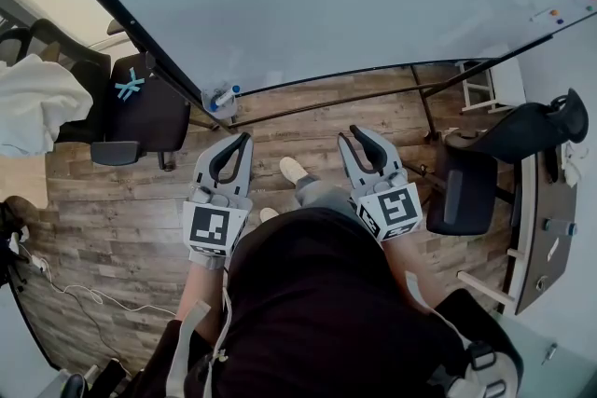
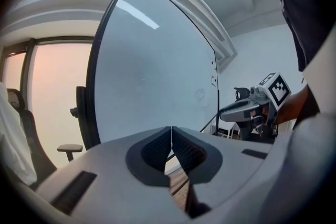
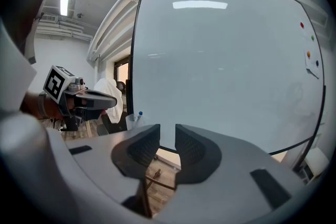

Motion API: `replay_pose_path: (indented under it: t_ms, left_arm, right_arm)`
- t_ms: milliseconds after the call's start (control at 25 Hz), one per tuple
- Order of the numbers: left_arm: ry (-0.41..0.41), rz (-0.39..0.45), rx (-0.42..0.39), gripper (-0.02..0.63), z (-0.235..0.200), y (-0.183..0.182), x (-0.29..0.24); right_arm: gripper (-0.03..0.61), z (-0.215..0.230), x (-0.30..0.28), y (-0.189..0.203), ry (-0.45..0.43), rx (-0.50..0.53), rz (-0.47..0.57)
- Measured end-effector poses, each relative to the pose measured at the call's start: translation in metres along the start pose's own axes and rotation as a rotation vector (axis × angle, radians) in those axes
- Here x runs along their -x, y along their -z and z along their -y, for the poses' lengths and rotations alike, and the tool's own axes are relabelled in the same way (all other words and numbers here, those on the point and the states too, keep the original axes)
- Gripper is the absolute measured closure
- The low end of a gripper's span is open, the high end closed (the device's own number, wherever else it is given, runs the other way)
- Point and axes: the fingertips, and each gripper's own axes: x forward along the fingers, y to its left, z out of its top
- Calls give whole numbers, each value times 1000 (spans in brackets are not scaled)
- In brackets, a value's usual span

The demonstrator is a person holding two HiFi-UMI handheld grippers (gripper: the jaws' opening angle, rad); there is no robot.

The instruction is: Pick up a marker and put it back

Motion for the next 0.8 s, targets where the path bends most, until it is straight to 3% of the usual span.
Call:
replay_pose_path:
  t_ms: [800]
  left_arm:
    - [-15,-10,4,604,2,1,-9]
  right_arm:
    - [492,11,-2,-3,-16,16,-7]
